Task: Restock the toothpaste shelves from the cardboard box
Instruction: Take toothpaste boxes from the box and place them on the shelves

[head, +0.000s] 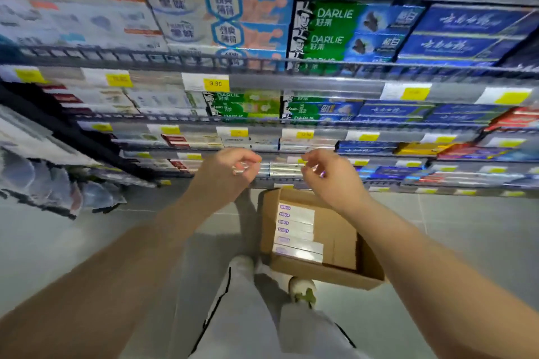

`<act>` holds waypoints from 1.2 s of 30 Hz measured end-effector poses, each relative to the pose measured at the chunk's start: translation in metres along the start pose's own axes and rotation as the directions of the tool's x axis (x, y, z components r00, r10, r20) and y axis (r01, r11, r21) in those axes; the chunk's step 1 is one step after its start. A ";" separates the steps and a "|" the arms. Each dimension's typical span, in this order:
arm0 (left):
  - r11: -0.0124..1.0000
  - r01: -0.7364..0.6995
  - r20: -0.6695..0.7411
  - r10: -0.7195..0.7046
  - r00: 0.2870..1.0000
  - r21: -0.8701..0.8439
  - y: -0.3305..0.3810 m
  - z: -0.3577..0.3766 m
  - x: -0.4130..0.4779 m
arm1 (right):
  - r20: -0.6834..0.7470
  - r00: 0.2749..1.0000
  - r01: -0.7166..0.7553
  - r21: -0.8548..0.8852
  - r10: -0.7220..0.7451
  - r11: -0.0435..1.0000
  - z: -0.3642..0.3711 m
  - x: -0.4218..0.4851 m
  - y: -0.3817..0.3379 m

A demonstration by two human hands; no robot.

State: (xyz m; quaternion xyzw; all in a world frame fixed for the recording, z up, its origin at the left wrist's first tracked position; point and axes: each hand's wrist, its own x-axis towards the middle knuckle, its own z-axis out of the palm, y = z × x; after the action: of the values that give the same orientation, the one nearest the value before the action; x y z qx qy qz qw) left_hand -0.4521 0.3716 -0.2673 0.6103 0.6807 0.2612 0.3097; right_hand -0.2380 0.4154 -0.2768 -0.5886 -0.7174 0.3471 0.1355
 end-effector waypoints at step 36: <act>0.993 0.105 -0.084 -0.100 0.991 0.047 -0.382 0.503 0.046 | 0.297 0.933 -0.078 -0.389 0.205 0.918 0.462 0.187 0.510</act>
State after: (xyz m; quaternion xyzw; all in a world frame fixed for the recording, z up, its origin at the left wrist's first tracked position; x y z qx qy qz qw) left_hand -0.3385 0.3605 -0.8902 0.5710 0.7298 0.2521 0.2789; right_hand -0.1848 0.4684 -0.9859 -0.5877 -0.7372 0.3084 -0.1266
